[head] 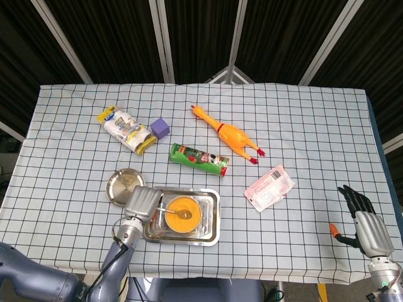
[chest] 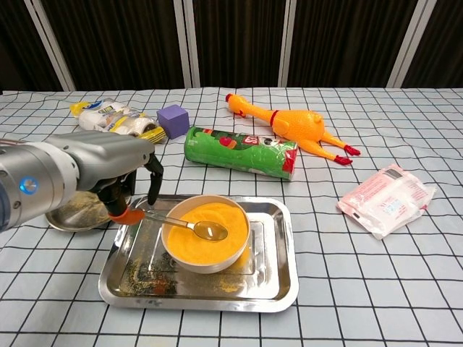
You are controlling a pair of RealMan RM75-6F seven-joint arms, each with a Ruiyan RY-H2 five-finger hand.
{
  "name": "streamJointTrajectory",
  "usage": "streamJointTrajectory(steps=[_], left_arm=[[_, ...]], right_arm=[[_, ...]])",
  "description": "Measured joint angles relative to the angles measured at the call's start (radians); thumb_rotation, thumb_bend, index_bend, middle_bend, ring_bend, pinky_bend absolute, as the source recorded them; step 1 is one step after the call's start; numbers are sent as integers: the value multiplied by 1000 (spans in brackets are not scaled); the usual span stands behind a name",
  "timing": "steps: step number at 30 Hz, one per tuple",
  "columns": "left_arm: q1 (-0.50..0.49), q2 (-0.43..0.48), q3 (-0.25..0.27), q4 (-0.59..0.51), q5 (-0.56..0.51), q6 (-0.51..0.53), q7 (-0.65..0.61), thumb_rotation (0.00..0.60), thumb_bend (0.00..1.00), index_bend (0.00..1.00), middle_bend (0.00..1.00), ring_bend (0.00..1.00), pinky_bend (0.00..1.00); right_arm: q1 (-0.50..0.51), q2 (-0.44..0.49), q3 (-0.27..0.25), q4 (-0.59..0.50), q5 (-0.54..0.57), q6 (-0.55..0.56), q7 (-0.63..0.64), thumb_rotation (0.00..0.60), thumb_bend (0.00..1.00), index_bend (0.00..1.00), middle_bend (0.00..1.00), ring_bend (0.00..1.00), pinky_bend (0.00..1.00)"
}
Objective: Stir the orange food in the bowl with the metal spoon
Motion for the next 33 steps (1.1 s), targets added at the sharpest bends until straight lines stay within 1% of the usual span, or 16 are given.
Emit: streamJointTrajectory(steps=[17, 33], left_arm=[[-22, -38, 12, 23, -17, 2, -1, 600, 520, 463, 1000, 1000, 1000], [-30, -70, 20, 55, -9, 12, -10, 600, 524, 482, 1000, 1000, 1000]], right_arm=[[0, 1, 0, -1, 0, 0, 2, 600, 404, 0, 0, 0, 0], [0, 1, 0, -1, -1, 1, 3, 600, 404, 0, 0, 0, 0]])
